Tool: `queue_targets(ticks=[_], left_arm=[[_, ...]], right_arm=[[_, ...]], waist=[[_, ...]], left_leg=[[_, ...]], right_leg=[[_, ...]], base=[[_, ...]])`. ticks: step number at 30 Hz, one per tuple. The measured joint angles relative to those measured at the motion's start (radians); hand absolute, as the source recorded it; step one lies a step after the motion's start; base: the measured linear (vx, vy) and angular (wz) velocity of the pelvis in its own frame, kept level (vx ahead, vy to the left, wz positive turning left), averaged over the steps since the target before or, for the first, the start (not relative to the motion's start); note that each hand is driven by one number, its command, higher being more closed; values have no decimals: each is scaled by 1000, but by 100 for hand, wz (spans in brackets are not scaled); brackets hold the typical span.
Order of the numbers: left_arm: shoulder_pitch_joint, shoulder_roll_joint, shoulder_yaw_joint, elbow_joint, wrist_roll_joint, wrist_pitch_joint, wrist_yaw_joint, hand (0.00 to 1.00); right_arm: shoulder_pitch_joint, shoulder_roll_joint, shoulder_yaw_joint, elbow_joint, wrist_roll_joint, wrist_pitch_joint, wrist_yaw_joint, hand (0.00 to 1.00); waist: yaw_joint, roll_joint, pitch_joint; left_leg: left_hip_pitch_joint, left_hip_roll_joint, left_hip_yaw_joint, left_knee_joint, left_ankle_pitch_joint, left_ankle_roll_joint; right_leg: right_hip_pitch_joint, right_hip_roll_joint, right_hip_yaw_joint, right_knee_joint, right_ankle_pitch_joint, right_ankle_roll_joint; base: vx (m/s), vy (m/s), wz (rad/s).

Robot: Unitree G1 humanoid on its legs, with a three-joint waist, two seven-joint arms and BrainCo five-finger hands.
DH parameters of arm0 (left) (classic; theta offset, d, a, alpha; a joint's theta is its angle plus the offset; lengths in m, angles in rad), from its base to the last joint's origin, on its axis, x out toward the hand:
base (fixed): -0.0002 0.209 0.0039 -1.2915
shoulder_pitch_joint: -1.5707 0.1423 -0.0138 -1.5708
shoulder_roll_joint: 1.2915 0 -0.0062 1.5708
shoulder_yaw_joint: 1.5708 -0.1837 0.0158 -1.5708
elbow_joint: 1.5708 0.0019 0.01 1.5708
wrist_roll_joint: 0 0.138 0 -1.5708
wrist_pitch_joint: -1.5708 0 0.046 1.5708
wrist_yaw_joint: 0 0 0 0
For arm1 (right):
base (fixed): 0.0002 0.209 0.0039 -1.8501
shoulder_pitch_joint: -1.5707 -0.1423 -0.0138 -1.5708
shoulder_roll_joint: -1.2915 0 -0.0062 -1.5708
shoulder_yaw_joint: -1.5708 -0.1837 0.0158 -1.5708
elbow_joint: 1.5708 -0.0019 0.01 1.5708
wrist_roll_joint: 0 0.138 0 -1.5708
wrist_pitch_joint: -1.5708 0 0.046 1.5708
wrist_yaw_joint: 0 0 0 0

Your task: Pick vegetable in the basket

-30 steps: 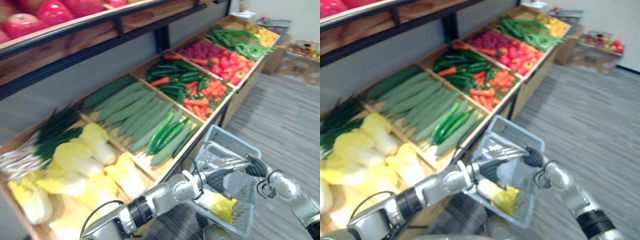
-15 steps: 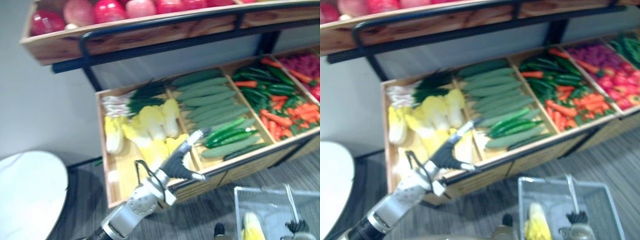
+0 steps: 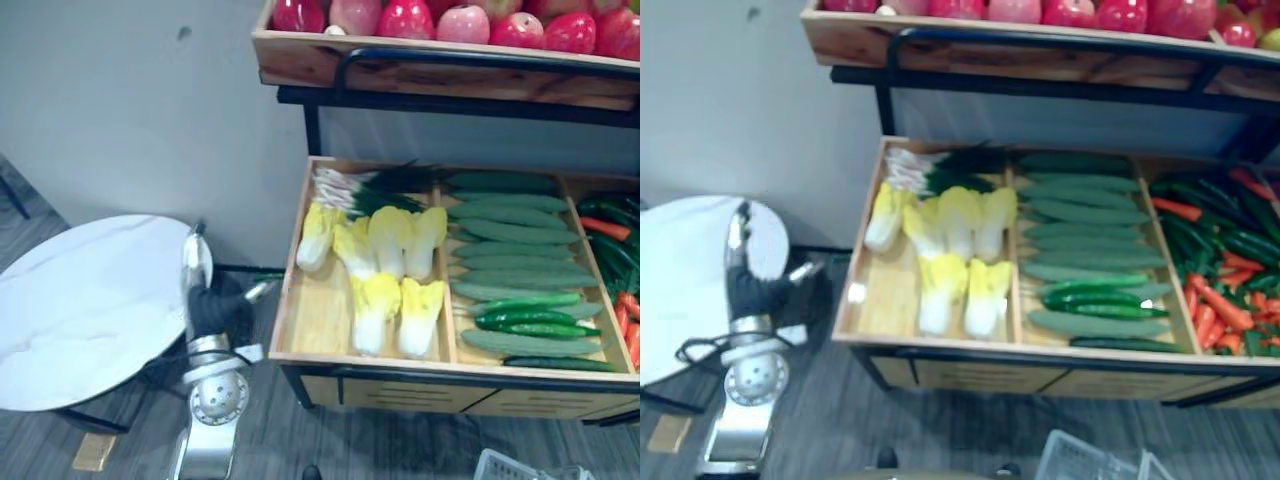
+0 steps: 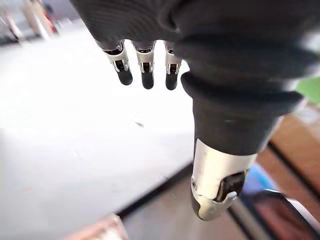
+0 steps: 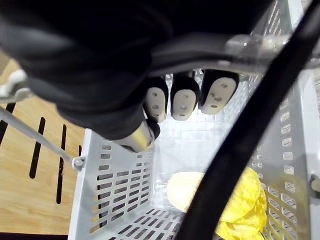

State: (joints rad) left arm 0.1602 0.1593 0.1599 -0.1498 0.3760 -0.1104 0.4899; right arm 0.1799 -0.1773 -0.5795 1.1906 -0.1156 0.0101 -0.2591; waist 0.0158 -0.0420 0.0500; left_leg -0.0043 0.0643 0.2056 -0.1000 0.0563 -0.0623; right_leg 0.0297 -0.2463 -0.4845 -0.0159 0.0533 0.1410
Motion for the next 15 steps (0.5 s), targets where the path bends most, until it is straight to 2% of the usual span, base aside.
queue_targets(ticks=[4,5,8,10,12,14,15], left_arm=[[15,-44,146,247,-1,80,62,0],[18,-45,164,290,-2,81,63,0],[16,-46,292,572,-99,126,58,0],[15,-45,381,756,-150,138,53,0],[0,-37,479,1012,-265,148,6,0],[8,-41,497,1135,-328,159,-31,0],[24,-48,495,1182,-326,162,-60,0]], right_arm=[[0,1,14,-7,0,0,-4,100],[0,1,21,-8,0,0,-4,100],[0,4,40,-18,-3,1,-2,100],[-2,12,42,-21,-4,1,0,100],[-7,20,42,-27,-5,3,2,100],[-11,20,42,-27,-13,5,4,100],[-14,20,42,-27,-30,6,4,100]], waist=[[0,1,-11],[0,1,-12],[-9,0,-16],[-13,-4,-21],[-17,-7,-23],[-16,-8,-24],[-15,-7,-23]], left_leg=[[-12,2,-9,0,2,-2],[-12,2,-10,0,2,-2],[-10,2,-15,3,4,1],[-8,3,-18,5,6,4],[-8,3,-15,4,3,1],[-2,3,-8,5,1,-3],[8,3,-3,4,-2,-5]], right_leg=[[-3,6,-8,-11,-1,2],[-1,7,-10,-14,-1,1],[9,12,-14,-25,1,-1],[14,15,-18,-35,1,-1],[16,17,-17,-44,2,1],[19,17,-12,-50,4,3],[28,18,-8,-54,5,5]], base=[[15,8,7],[44,1,3],[62,-5,3],[72,-12,4],[56,-11,-2],[31,-4,-8],[25,-5,-13]])
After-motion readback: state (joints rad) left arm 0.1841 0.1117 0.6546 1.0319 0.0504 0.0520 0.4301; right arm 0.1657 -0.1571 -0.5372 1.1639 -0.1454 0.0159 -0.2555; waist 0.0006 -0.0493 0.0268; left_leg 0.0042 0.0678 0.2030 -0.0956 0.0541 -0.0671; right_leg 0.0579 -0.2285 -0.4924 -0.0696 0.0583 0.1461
